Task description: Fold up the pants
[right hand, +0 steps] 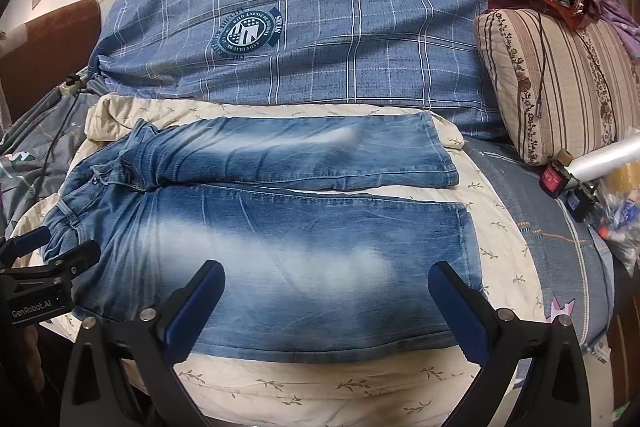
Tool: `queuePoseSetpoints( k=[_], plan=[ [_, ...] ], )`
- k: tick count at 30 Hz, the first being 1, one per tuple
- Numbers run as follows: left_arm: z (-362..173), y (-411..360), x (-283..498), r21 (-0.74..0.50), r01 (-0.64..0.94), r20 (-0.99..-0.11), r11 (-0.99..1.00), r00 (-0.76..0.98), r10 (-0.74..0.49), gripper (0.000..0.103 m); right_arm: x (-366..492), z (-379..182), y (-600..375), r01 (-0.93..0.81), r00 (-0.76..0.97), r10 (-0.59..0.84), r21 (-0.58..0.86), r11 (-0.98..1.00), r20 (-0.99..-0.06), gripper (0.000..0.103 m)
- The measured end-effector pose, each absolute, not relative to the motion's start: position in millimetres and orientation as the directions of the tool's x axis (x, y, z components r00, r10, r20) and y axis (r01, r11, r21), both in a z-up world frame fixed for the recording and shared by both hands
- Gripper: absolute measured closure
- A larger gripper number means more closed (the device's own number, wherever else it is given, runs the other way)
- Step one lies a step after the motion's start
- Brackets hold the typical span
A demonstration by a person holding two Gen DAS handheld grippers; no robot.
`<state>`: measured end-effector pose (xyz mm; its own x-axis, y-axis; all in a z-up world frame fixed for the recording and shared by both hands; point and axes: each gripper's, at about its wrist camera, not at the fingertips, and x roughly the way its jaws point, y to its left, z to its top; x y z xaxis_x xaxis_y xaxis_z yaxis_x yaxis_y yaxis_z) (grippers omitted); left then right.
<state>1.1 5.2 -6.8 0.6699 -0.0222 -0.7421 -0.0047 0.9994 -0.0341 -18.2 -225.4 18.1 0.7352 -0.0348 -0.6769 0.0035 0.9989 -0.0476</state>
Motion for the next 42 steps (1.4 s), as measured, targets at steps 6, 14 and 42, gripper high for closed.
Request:
queuePoseSetpoints(
  k=[6,14,42],
  plan=[
    [-7.6,6.5,1.1,-0.035,-0.008,-0.743,0.999,0.669,-0.021,0.0,-17.3,17.0,-224.4,0.002,0.734,-0.033,-0.046,0.999,-0.678,0.0],
    [-8.7,7.1,1.3,-0.036,-0.007,-0.745,0.999,0.666,-0.022,0.0,-17.0,16.1,-226.0,0.008,0.731,-0.033,-0.039,0.999,-0.681,0.0],
    [-13.9,7.5,1.4,-0.038,-0.014,-0.76,0.999,0.65,-0.019,0.0,-16.2,12.7,-225.6,0.011,0.723,-0.037,-0.042,0.999,-0.69,0.0]
  ],
)
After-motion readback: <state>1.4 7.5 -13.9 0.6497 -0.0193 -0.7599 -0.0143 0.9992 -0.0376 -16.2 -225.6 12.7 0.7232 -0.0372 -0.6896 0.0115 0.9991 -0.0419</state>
